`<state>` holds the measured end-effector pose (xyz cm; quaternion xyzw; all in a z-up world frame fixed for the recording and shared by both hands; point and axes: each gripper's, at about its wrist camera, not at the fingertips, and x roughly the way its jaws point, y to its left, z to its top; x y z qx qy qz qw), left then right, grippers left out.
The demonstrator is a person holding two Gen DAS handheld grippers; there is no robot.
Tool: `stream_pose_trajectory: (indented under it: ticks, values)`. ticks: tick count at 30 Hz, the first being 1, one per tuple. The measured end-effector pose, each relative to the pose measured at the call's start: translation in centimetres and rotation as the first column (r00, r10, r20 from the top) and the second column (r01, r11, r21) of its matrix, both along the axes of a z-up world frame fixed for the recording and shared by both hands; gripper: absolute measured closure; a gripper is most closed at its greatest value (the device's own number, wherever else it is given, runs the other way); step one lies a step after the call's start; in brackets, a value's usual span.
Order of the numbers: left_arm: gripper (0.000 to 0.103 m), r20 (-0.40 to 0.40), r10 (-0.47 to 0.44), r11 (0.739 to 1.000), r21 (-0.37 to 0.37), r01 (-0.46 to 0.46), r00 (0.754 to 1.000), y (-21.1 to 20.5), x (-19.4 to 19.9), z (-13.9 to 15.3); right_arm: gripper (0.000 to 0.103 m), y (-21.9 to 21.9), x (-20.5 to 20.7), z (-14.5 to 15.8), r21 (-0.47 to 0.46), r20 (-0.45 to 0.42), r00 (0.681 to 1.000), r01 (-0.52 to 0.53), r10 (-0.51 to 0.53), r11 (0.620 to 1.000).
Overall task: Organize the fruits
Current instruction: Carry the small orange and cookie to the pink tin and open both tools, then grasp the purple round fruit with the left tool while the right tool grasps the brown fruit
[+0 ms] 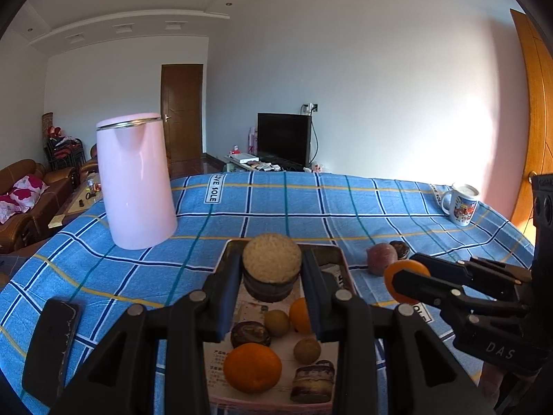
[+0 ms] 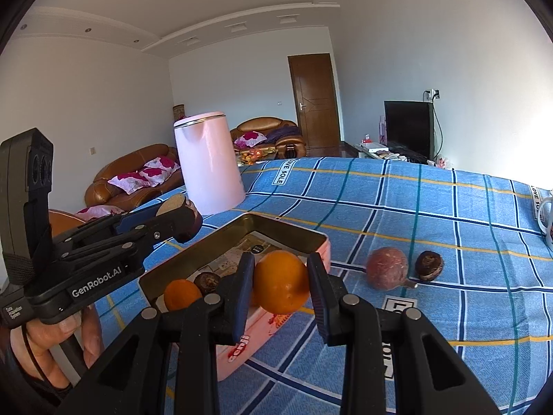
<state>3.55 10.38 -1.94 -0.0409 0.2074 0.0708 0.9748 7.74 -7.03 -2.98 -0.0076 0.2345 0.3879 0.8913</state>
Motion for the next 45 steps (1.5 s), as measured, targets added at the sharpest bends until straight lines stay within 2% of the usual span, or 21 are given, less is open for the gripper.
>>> stream_pose_trajectory:
  ticks: [8,13,30,32,33,36,37,41,45]
  values:
    - [0.067,-0.063,0.053,0.998,-0.013,-0.054,0.997,2.3,0.3,-1.9,0.07,3.8,-0.5,-1.0,-0.058,0.0,0.999,-0.054,0.054,0.997]
    - [0.067,-0.093,0.049,0.999,-0.018,-0.051,0.994,2.8,0.5,-2.5,0.07,5.6,-0.5,-1.5,-0.09,-0.003,0.998,-0.065,0.065,0.994]
    - [0.065,-0.19,0.037,0.999,0.002,-0.037,0.981,2.4,1.4,-4.4,0.069,6.8,0.5,-2.8,-0.163,-0.069,0.995,-0.083,0.072,0.983]
    - [0.061,-0.191,0.04,0.999,-0.002,-0.041,0.981,2.5,1.2,-4.4,0.069,7.1,0.7,-3.2,-0.177,-0.089,0.993,-0.096,0.081,0.98]
    - [0.055,-0.186,0.038,0.999,-0.007,-0.04,0.982,2.5,1.1,-4.2,0.068,7.0,0.6,-3.1,-0.178,-0.084,0.993,-0.094,0.08,0.98]
    - [0.037,-0.139,0.048,0.999,-0.009,-0.05,0.989,2.2,0.3,-3.0,0.057,6.1,0.2,-2.6,-0.165,-0.059,0.996,-0.082,0.073,0.983]
    - [0.033,-0.127,0.046,0.999,-0.011,-0.048,0.991,2.0,0.1,-2.5,0.057,5.6,0.1,-2.2,-0.156,-0.052,0.996,-0.079,0.072,0.985]
    - [0.029,-0.079,-0.002,1.0,-0.02,0.0,0.997,0.3,-0.2,-0.2,0.057,2.0,0.2,-0.5,-0.148,-0.008,0.999,-0.034,0.033,0.988]
    - [0.02,-0.044,-0.061,0.998,-0.005,0.061,0.997,-3.2,0.6,1.5,0.056,-3.1,2.5,0.8,-0.163,0.017,0.994,0.106,-0.105,0.981]
